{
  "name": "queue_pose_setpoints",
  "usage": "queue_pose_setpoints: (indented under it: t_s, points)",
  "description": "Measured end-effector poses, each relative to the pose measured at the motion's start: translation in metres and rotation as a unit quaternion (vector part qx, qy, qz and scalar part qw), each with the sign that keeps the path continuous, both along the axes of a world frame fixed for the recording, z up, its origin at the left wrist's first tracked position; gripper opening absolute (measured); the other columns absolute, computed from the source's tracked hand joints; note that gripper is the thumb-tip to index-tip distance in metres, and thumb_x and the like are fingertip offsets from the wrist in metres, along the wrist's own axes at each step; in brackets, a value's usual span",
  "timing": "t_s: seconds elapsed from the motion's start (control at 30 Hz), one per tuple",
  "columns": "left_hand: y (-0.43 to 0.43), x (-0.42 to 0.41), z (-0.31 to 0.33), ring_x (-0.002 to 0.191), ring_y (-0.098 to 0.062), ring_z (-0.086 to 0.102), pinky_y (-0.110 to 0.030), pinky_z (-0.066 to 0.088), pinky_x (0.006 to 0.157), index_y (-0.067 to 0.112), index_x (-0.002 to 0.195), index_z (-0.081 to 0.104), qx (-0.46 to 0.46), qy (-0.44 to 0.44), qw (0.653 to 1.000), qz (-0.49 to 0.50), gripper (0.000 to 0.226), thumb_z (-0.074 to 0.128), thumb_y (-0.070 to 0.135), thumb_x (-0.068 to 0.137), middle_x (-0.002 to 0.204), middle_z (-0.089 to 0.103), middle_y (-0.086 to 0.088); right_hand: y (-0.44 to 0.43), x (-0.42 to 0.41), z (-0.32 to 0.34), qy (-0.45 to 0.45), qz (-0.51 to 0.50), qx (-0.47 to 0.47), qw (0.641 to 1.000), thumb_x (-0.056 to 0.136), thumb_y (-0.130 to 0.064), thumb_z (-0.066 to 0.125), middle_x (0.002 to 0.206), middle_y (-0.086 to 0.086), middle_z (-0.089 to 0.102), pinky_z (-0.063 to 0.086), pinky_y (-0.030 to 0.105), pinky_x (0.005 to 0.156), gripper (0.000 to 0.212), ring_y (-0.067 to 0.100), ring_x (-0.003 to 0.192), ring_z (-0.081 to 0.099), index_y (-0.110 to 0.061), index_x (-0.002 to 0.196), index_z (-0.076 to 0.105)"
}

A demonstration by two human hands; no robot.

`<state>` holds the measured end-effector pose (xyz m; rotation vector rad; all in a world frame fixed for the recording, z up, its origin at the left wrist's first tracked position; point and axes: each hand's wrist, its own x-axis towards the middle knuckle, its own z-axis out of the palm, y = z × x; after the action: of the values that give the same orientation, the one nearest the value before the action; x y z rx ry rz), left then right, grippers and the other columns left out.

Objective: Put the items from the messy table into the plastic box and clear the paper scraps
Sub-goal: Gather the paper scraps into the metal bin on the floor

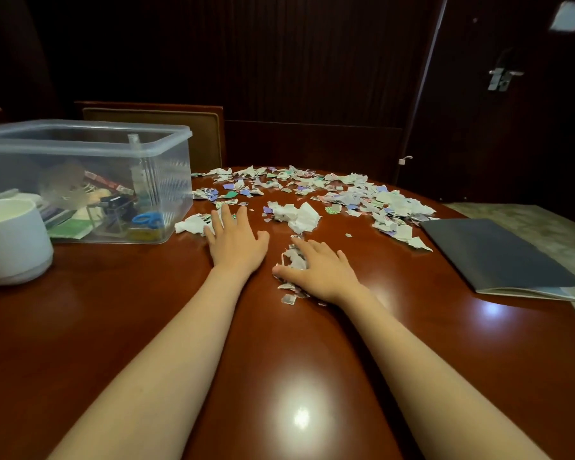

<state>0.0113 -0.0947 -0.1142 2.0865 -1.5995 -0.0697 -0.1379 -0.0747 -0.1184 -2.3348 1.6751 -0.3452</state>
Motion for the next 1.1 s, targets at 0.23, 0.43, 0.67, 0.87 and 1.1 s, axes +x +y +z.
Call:
queue_pose_setpoints:
  t_s: [0.23,0.43,0.67,0.87,1.1]
  points:
    - [-0.025,0.033,0.0,0.144,-0.04,-0.01,-0.057,-0.004,0.114,0.029,0.151,0.012,0.113,-0.051,0.992,0.033,0.067,0.033,0.056,0.094,0.158,-0.009,-0.011,-0.01,0.02,0.005,-0.048,0.02,-0.057,0.997,0.099,-0.032,0.04,0.141,0.003,0.044,0.03,0.038,0.103,0.037,0.023,0.129,0.038,-0.023,0.134,0.047]
    - [-0.025,0.033,-0.001,0.14,-0.032,0.025,-0.053,0.016,0.113,0.025,0.143,0.035,0.118,-0.062,0.991,-0.025,0.055,0.032,0.051,0.095,0.152,0.028,-0.01,-0.017,0.024,0.004,-0.143,0.034,-0.063,0.987,0.097,-0.007,0.039,0.119,0.006,0.056,0.034,0.02,0.078,0.031,0.019,0.105,0.051,-0.015,0.121,0.057]
    - [0.006,0.026,0.003,0.122,-0.02,0.046,-0.034,0.039,0.1,0.023,0.12,0.052,0.046,-0.004,0.987,-0.155,0.029,0.045,0.036,0.095,0.132,0.046,-0.003,-0.018,0.019,0.007,-0.348,-0.049,-0.03,0.936,0.1,-0.009,0.037,0.078,-0.006,0.053,0.036,0.003,0.041,0.025,0.004,0.057,0.048,-0.013,0.113,0.057]
    - [0.026,0.014,0.001,0.12,-0.019,0.045,-0.034,0.037,0.1,0.026,0.136,0.03,0.004,0.122,0.969,-0.215,0.056,0.051,0.048,0.09,0.124,0.047,-0.001,-0.018,0.016,0.007,-0.398,-0.119,-0.071,0.907,0.1,-0.015,0.037,0.088,-0.001,0.053,0.035,0.003,0.041,0.018,0.002,0.056,0.041,-0.014,0.098,0.055]
    - [0.056,-0.023,0.004,0.142,-0.018,0.026,-0.041,0.023,0.116,0.027,0.149,0.019,0.089,-0.005,0.951,-0.296,0.095,0.059,0.069,0.073,0.155,0.025,0.005,-0.013,0.009,0.01,-0.396,-0.202,-0.085,0.892,0.1,-0.012,0.034,0.113,0.009,0.061,0.035,0.017,0.062,0.028,0.013,0.083,0.045,-0.01,0.114,0.058]
